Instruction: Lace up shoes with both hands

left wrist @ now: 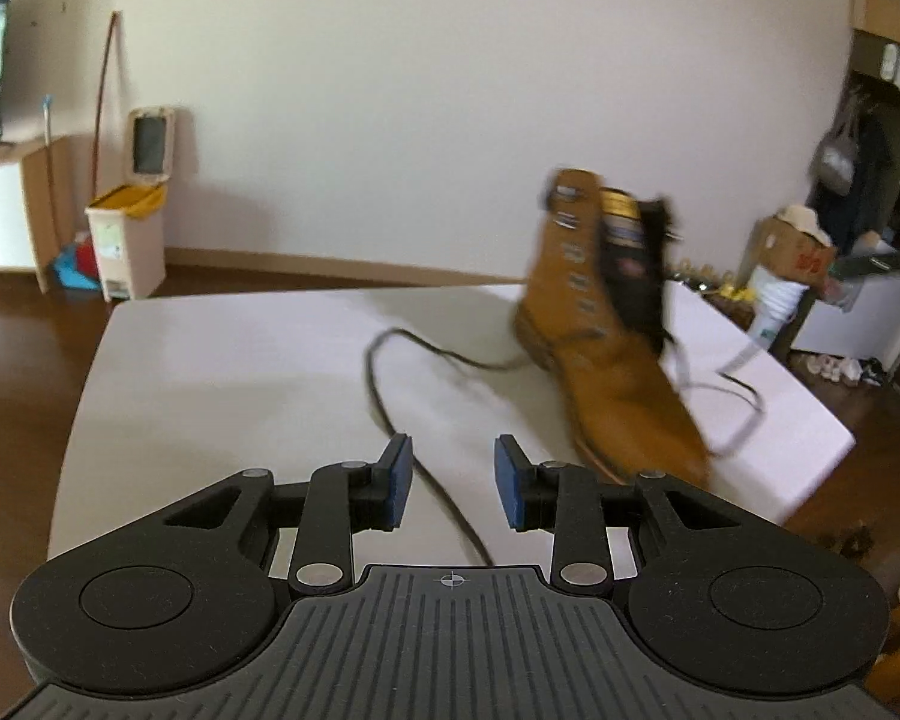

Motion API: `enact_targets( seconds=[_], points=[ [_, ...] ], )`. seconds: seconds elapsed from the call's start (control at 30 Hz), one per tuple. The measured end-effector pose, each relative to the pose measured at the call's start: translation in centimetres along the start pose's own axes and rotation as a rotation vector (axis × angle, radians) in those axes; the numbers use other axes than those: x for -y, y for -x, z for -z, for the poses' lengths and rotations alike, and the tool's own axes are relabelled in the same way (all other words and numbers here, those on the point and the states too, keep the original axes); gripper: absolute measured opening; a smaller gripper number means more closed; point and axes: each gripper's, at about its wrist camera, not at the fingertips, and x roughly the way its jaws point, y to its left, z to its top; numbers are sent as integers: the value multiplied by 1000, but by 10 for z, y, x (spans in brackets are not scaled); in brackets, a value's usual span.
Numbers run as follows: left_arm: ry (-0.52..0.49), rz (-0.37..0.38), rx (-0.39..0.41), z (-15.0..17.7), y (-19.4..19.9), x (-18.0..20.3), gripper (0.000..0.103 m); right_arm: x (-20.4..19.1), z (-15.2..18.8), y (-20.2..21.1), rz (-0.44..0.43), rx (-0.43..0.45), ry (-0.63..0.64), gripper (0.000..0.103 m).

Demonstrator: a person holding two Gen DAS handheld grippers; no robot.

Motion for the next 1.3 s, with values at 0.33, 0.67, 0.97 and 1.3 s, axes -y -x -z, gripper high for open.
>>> enact_targets(
  seconds=[0.33,0.67,0.97,1.3],
  points=[
    [171,19,-111,90,-29,46,60,-7,16,4,-4,-26,40,3],
    [301,-27,-12,107,-45,45,87,-15,19,23,13,-31,98,3],
    [223,-191,-32,115,-61,54,98,-22,27,20,20,-30,143,3],
    [177,-190,24,134,-75,61,73,-24,40,17,32,-22,185,3]
  ],
)
